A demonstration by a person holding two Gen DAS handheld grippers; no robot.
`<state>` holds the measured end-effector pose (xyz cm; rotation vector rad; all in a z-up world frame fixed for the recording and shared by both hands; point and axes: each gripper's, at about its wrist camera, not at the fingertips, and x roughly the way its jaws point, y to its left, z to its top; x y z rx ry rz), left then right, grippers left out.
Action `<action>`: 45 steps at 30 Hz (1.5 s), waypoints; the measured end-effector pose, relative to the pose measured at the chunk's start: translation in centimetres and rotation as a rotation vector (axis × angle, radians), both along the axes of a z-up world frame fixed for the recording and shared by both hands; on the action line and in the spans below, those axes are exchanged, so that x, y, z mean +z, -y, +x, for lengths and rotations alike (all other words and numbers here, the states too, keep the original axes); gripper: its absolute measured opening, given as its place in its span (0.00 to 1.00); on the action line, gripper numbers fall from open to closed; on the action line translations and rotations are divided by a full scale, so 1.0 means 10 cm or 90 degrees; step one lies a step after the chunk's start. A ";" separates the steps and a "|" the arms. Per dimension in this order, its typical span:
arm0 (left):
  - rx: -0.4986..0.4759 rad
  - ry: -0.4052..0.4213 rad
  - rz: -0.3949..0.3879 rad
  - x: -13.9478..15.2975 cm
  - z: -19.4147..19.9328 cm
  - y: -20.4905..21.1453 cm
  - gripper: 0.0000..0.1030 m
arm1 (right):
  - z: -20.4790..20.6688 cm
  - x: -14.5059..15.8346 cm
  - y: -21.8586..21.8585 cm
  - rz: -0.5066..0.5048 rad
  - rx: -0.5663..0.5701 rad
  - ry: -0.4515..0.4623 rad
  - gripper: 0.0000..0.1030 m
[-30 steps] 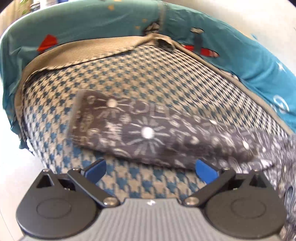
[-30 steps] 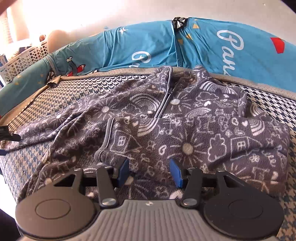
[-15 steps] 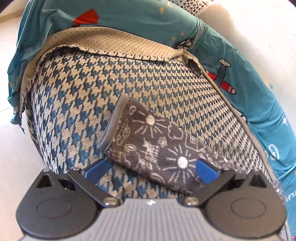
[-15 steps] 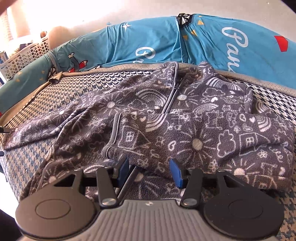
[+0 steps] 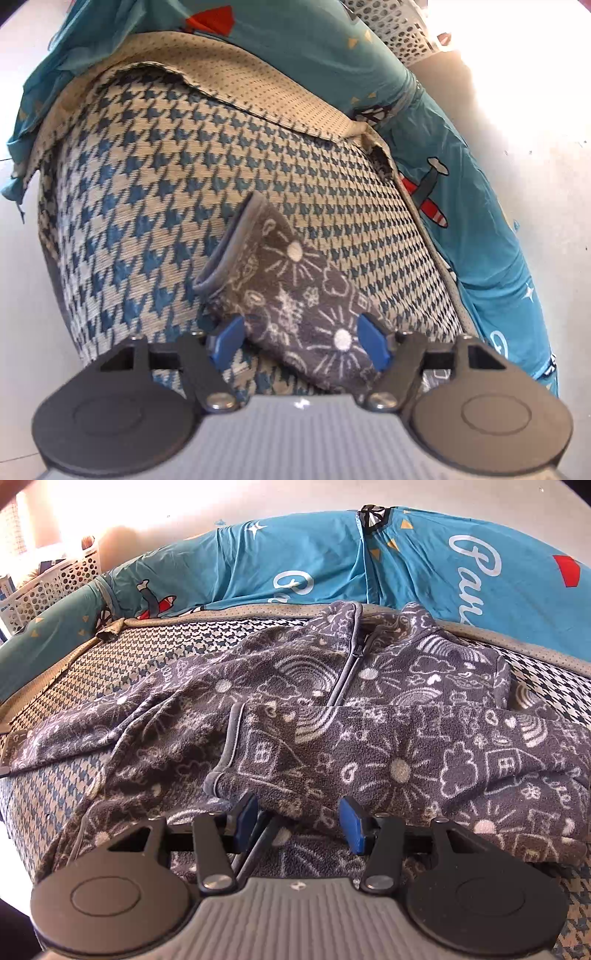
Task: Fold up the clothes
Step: 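Grasp the other sleeve cuff with the left tool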
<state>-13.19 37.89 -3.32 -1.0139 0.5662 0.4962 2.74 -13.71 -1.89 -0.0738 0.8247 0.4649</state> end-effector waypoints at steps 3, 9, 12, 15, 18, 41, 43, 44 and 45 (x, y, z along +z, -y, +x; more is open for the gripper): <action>0.000 -0.014 0.016 -0.01 0.01 -0.03 0.46 | 0.01 -0.01 -0.02 -0.001 0.000 0.001 0.47; 0.033 -0.045 0.003 -0.08 -0.07 -0.09 0.30 | 0.01 -0.02 -0.06 -0.004 0.002 0.002 0.47; 0.048 -0.047 -0.004 -0.09 -0.13 -0.11 0.30 | 0.01 -0.04 -0.07 -0.007 0.002 0.002 0.47; 0.065 -0.048 -0.011 -0.09 -0.22 -0.11 0.36 | 0.02 -0.04 -0.08 -0.009 0.002 0.002 0.47; 0.064 -0.050 0.002 -0.08 -0.21 -0.12 0.44 | 0.02 -0.05 -0.09 -0.011 0.001 0.002 0.47; 0.052 0.047 -0.005 -0.17 0.05 -0.12 0.23 | 0.02 -0.07 -0.12 -0.021 0.007 0.007 0.48; 0.059 0.022 0.015 -0.18 0.10 -0.12 0.23 | 0.03 -0.07 -0.12 -0.021 0.006 0.006 0.48; 0.075 0.013 0.002 -0.23 0.09 -0.15 0.21 | 0.03 -0.07 -0.13 -0.021 0.006 0.006 0.48; 0.090 0.004 -0.011 -0.28 0.09 -0.18 0.18 | 0.03 -0.07 -0.13 -0.021 0.006 0.006 0.48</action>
